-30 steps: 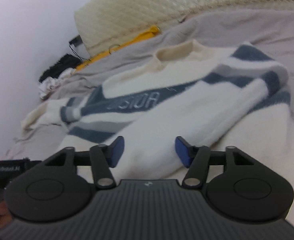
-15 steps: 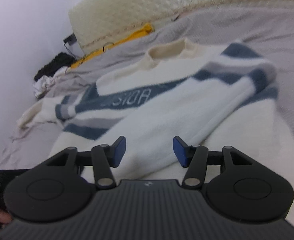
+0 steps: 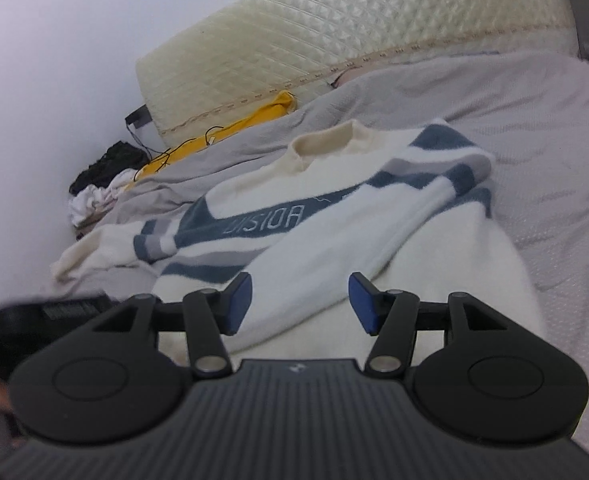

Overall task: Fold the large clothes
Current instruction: 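Move the open left gripper to the cuff of the other sleeve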

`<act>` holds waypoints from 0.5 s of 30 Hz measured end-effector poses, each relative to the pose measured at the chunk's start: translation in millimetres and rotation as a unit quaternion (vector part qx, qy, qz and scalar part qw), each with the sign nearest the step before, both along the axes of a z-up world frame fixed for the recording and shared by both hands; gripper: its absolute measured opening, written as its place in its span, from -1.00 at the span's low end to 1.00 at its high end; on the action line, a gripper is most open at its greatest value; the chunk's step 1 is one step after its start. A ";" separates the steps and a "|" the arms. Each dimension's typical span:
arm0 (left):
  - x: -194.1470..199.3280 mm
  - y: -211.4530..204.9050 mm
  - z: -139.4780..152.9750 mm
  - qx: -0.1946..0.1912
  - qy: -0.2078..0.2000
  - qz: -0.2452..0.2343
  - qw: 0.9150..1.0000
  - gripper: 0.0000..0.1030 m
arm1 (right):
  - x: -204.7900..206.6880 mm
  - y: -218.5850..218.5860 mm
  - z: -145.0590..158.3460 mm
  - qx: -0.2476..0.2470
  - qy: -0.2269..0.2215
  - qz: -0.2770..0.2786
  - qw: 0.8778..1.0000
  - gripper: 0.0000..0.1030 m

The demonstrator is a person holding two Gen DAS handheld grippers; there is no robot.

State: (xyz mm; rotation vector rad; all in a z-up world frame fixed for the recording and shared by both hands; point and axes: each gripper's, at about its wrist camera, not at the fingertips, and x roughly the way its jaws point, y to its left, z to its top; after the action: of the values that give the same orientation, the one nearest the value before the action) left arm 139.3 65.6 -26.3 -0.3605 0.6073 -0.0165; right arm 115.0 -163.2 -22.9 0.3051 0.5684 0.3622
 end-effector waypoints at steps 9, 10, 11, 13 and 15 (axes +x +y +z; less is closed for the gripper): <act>-6.2 71.4 53.7 0.065 -0.003 0.070 0.995 0.18 | -0.4 27.3 -4.8 -0.012 -0.022 0.049 0.998 0.12; -3.9 86.6 55.5 0.057 -0.003 0.080 0.995 0.18 | 1.5 29.9 -7.1 -0.012 -0.021 0.051 0.998 0.12; -1.5 102.0 55.8 0.045 -0.002 0.088 0.995 0.20 | 3.1 32.8 -9.3 -0.011 -0.020 0.054 0.998 0.12; 2.4 134.8 52.1 0.013 0.009 0.114 0.993 0.20 | 9.6 38.7 -14.2 -0.011 -0.014 0.062 0.998 0.12; 6.3 167.4 44.1 -0.022 0.017 0.136 0.990 0.21 | 14.7 43.5 -18.8 -0.013 -0.012 0.064 0.998 0.12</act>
State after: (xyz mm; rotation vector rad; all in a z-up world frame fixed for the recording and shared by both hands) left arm 145.5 232.9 17.8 -0.4849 0.5878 0.2384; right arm 129.8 -119.7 -41.7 0.2397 0.5708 0.4815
